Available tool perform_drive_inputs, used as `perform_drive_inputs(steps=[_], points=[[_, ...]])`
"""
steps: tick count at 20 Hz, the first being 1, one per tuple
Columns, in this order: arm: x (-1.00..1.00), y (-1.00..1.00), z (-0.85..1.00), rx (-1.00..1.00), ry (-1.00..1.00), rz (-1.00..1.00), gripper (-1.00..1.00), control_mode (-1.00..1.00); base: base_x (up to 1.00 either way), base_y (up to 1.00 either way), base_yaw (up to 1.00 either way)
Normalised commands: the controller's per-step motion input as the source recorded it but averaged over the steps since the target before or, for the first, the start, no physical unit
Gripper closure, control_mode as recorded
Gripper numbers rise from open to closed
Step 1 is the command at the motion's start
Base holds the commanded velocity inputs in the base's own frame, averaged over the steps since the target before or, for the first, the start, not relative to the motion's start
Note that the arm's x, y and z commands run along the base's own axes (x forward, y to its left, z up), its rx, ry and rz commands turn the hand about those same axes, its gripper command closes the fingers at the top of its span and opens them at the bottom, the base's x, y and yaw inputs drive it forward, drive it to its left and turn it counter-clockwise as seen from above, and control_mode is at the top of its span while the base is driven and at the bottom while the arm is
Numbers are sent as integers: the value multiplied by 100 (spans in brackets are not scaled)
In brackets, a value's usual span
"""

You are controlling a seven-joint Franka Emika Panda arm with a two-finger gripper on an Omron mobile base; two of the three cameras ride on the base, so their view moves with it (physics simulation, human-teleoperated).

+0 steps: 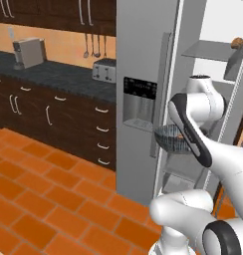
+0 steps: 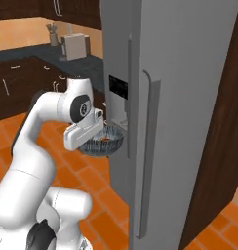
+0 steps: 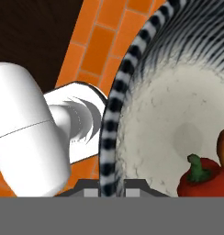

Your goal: Pick the chicken drumstick and bell pepper from their plates and place them in the bowl. Then put the bowl in the fridge.

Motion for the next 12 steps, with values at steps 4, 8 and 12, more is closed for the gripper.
perform_drive_inputs(steps=[4, 8, 12], points=[[0, 0, 0, 0, 0, 0, 100, 100, 78, 12, 7], [0, 0, 0, 0, 0, 0, 100, 100, 50, 9, 2], [0, 0, 0, 0, 0, 0, 100, 100, 10, 82, -43]])
